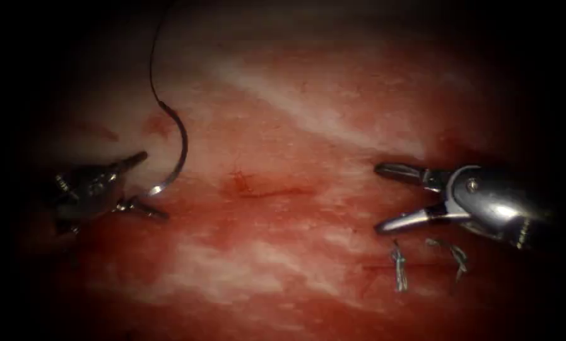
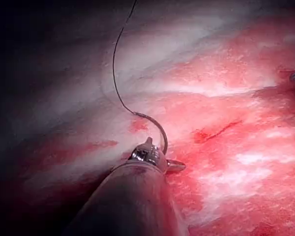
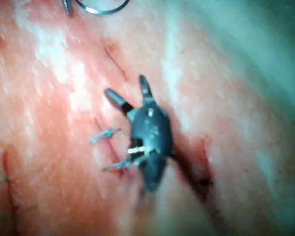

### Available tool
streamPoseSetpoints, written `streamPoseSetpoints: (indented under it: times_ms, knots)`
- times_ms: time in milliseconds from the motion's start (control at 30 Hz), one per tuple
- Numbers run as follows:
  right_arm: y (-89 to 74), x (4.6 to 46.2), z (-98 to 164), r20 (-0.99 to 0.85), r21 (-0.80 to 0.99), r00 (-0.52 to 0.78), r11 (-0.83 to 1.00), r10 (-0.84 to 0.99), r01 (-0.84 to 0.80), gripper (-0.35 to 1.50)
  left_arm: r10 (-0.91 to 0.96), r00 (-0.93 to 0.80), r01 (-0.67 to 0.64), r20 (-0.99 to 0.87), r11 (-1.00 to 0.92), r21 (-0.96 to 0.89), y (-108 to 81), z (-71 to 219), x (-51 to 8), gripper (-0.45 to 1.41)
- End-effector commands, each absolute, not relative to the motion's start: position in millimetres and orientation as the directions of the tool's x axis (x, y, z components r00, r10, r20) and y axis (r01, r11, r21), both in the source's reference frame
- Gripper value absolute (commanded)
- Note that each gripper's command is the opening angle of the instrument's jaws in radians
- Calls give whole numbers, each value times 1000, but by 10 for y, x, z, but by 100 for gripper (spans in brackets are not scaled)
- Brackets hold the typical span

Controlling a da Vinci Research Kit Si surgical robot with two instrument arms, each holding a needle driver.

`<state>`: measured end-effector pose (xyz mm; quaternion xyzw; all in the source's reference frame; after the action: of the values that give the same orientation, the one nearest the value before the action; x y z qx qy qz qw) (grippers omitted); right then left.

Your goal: Wound Closure

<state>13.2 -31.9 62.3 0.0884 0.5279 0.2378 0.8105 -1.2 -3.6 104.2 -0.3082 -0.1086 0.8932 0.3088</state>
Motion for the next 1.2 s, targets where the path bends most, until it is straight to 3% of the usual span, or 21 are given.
streamPoseSetpoints:
  times_ms: [33,200,300,400,433,733,1200]
  knots:
    - [-325,138,631,-813,397,330,871,480,-288,118,625,-616,-485,-480,-781,-395,-36,1057,-17,57]
    - [-325,138,632,-813,397,330,871,480,-288,118,667,-582,-489,-465,-744,-456,-34,1079,-15,42]
    - [-325,138,632,-812,398,333,872,480,-286,118,678,-571,-482,-463,-734,-479,-33,1088,-14,19]
    - [-325,138,633,-812,397,333,872,479,-287,118,682,-572,-470,-456,-728,-499,-36,1094,-13,-17]
    - [-325,138,633,-812,397,333,872,479,-287,118,684,-574,-460,-451,-725,-513,-37,1096,-14,-45]
    - [-328,152,636,-793,430,318,847,520,-312,111,695,-551,-484,-462,-717,-502,-30,1077,-14,-45]
    - [-282,216,682,-654,619,189,662,733,-423,110,307,-651,-338,-694,-936,-97,-41,1017,-70,-45]
